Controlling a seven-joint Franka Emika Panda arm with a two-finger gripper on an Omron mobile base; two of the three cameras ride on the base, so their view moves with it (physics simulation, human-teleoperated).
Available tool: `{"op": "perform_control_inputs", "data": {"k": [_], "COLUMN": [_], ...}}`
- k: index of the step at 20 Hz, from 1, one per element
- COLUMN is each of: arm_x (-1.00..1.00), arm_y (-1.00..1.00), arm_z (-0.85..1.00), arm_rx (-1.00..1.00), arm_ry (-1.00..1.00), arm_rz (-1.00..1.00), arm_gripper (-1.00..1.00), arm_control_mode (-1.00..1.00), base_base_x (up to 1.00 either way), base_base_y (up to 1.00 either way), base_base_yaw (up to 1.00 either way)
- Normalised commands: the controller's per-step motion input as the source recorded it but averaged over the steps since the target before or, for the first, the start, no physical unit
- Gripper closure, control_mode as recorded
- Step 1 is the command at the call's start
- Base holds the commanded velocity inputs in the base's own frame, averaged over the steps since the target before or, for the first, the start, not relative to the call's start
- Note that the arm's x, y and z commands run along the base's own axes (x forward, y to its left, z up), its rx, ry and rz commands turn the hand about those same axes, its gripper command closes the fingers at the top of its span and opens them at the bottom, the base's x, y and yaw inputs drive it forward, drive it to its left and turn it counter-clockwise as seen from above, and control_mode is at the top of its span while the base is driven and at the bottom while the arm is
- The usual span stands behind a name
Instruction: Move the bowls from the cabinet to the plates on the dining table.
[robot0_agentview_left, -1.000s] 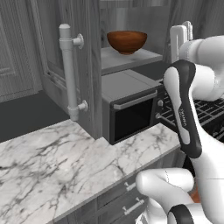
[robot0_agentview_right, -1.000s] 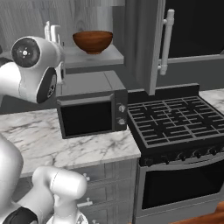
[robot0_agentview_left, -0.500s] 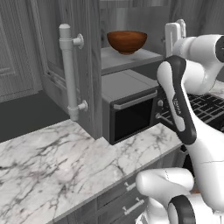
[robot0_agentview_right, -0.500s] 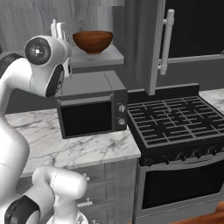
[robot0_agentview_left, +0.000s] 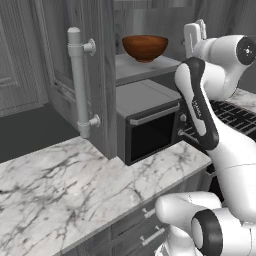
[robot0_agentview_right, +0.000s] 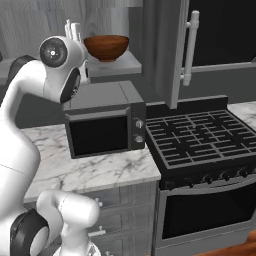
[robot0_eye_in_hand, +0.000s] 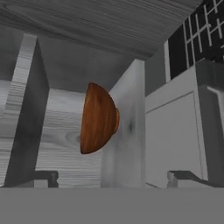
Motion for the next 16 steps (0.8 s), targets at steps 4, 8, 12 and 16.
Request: {"op": "perform_control_inputs", "data": {"k": [4, 8, 12, 16], "arm_x": [0.22, 0.17, 0.16, 0.2], "arm_y": [-0.09, -0.03, 0.02, 0.02], "arm_z": [0.0, 0.0, -0.01, -0.01], "arm_rx": [0.05, 0.04, 0.0, 0.0], "arm_ry": [0.0, -0.03, -0.06, -0.06], "arm_rz": [0.1, 0.12, 0.11, 0.09], "arm_gripper": [-1.0, -1.0, -1.0, -1.0], "arm_control_mode": [-1.0, -1.0, -1.0, -1.0], "base_base_x": [0.0, 0.0, 0.0, 0.0], "base_base_y": [0.0, 0.0, 0.0, 0.0], "base_base_yaw": [0.0, 0.0, 0.0, 0.0]}}
